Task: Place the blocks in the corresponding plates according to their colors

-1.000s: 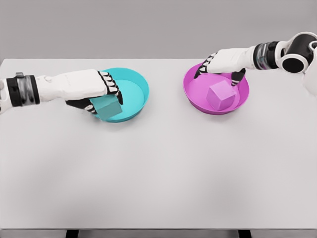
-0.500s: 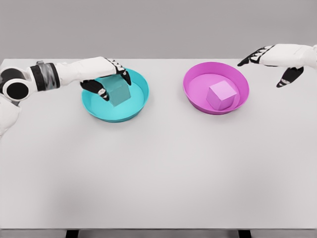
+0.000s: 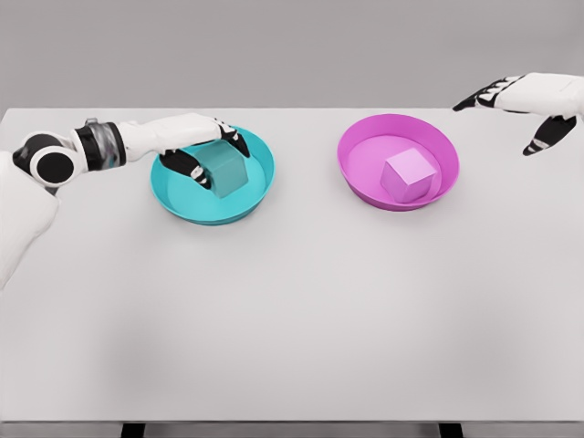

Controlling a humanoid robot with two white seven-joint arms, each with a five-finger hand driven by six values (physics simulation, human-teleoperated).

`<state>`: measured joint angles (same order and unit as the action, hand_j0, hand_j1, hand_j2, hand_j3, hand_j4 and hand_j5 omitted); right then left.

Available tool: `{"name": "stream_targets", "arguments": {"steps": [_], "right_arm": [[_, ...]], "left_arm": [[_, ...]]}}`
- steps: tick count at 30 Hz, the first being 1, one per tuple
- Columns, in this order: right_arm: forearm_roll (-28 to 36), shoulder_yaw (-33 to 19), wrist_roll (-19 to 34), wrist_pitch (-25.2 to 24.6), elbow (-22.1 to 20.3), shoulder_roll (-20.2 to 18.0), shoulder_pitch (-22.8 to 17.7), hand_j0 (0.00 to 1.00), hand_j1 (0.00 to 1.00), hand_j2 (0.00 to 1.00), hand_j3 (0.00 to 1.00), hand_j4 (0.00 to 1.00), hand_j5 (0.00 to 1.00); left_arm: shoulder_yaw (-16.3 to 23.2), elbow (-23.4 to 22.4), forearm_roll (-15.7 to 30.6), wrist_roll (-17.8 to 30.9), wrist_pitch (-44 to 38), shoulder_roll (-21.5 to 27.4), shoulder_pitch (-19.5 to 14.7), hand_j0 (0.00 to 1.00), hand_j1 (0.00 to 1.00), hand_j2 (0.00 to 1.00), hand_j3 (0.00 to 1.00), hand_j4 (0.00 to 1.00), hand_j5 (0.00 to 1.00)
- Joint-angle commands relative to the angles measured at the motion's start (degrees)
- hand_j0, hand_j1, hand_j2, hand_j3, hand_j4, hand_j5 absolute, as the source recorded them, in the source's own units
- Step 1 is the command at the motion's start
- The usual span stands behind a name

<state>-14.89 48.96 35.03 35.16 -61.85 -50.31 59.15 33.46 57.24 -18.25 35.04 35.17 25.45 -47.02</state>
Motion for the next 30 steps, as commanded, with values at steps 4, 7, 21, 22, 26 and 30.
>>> {"name": "stream_targets", "arguments": {"steps": [4, 7, 21, 22, 26, 30], "right_arm": [[0.30, -0.27, -0.03, -0.16, -0.02, -0.14, 0.26, 1.00, 1.00, 1.00, 1.00, 1.00, 1.00], [0.30, -0.27, -0.03, -0.16, -0.11, -0.05, 0.53, 1.00, 1.00, 1.00, 1.00, 1.00, 1.00], [0.30, -0.27, -0.03, -0.16, 0.07, 0.39, 0.44, 1.00, 1.00, 1.00, 1.00, 1.00, 1.00], [0.30, -0.27, -0.03, -0.16, 0.07, 0.39, 0.44, 1.00, 1.00, 1.00, 1.00, 1.00, 1.00], [0.30, -0.18, -0.03, -0.16, -0.02, 0.92, 0.17, 1.00, 1.00, 1.00, 1.00, 1.00, 1.00], [0.21, -0.10, -0.03, -0.16, -0.11, 1.18, 0.17, 1.00, 1.00, 1.00, 1.00, 1.00, 1.00]], "left_arm": [[-0.41, -0.82, 0.41, -0.04, -0.17, 0.13, -0.53, 0.89, 0.89, 0.89, 0.89, 0.89, 0.89], [-0.41, -0.82, 0.50, -0.04, -0.17, 0.39, -0.53, 0.95, 0.95, 0.95, 0.95, 0.95, 0.95], [-9.90, 23.96, 15.26, -0.04, -0.17, 14.98, 7.20, 1.00, 1.00, 1.00, 1.00, 1.00, 1.00], [-12.26, 26.59, 17.28, -0.04, -0.17, 17.00, 9.57, 1.00, 1.00, 1.00, 1.00, 1.00, 1.00], [-20.89, 30.65, 20.45, -0.04, -0.17, 20.34, 20.03, 1.00, 1.00, 1.00, 1.00, 1.00, 1.00], [-22.30, 31.35, 24.05, -0.04, -0.17, 24.39, 26.01, 1.00, 1.00, 1.00, 1.00, 1.00, 1.00]]}}
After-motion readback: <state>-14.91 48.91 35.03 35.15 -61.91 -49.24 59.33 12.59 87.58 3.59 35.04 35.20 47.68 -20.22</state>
